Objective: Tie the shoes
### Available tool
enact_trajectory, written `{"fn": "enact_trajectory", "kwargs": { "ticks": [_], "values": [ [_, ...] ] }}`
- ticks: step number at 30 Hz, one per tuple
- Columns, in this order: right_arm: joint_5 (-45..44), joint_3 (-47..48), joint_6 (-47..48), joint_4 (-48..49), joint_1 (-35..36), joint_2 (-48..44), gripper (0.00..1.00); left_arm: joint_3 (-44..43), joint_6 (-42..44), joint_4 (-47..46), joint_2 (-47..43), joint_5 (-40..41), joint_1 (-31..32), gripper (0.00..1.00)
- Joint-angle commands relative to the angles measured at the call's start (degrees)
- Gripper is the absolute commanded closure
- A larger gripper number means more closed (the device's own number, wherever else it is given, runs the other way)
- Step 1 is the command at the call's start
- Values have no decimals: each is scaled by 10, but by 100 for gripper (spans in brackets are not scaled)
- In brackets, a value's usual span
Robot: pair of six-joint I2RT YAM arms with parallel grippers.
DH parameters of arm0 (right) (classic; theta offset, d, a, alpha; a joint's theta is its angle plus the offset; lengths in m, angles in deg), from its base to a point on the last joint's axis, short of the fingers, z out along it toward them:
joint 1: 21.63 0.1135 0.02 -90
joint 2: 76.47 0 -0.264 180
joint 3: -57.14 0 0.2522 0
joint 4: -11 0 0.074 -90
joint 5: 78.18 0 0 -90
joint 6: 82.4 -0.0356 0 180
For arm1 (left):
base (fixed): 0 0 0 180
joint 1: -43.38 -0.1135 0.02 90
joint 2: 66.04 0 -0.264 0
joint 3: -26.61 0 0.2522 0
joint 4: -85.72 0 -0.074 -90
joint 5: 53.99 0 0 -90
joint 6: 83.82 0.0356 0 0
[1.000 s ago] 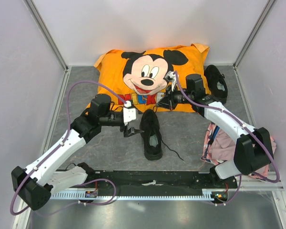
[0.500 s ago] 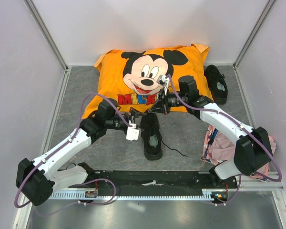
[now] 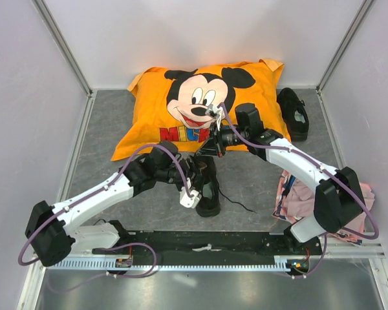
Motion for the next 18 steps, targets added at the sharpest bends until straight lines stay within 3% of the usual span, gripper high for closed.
{"fn": "enact_trajectory", "kwargs": {
  "ticks": [1,13,18],
  "values": [
    [18,33,10,-9,10,1,100,-2,67,3,20,96,19,42],
    [3,50,44,-61,21,12,100,25,101,-33,28,227,43,52],
    [2,61,45,-75,22,10,100,23,75,-47,35,232,43,76]
  ]
}}
